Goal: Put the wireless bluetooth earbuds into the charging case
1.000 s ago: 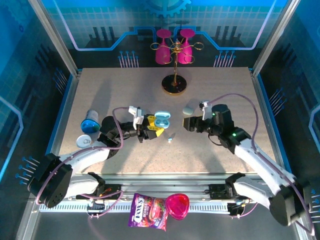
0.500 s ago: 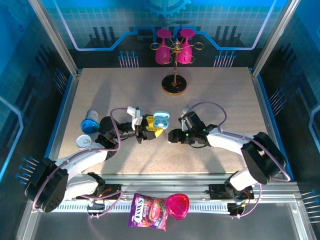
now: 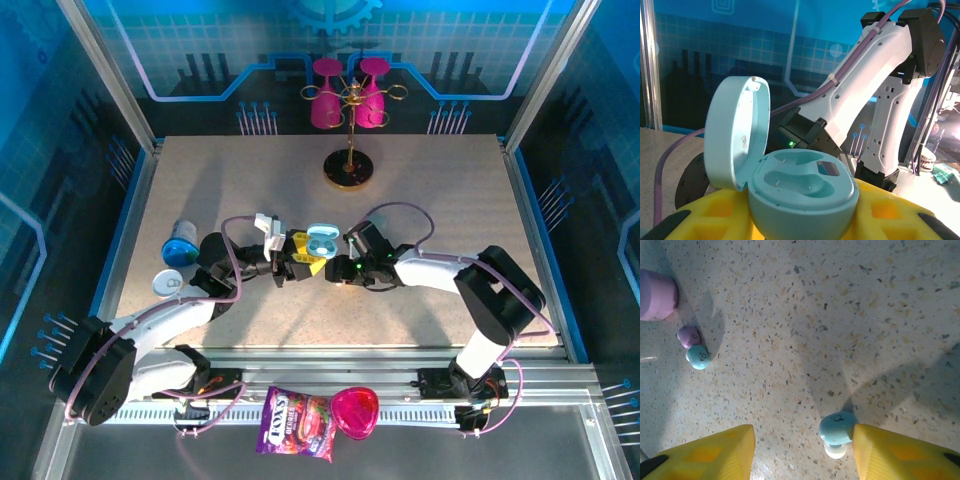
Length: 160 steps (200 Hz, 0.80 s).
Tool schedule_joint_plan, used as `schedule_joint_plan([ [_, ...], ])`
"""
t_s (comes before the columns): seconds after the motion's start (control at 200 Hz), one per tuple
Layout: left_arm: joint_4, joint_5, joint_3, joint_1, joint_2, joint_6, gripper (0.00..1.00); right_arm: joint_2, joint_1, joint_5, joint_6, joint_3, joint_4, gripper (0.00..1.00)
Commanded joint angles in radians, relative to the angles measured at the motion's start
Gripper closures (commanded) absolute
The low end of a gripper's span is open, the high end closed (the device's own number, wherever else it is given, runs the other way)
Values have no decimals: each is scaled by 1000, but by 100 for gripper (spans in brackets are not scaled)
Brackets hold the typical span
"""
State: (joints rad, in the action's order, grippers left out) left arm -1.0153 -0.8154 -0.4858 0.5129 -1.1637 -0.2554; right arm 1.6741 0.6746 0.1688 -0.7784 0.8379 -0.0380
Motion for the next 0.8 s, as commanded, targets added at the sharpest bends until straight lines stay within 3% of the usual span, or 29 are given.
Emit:
schedule_joint_plan([
  [0.0,-3,-4,13,-4,25,29,71,27,14,14,1,35,-1,46],
  [0.415,4,4,12,-4,25,40,70,92,17,32,74,146,-63,48],
  [0.535,3,10,13,-4,35,41,70,68,21,-32,141,165,-139,48],
  [0.7,-14,0,13,-4,61,23,70,64,52,-156,359,252,-348,48],
  [0.795,-24,-4,12,-4,84,9,70,99,87,-275,459,336,-501,55],
])
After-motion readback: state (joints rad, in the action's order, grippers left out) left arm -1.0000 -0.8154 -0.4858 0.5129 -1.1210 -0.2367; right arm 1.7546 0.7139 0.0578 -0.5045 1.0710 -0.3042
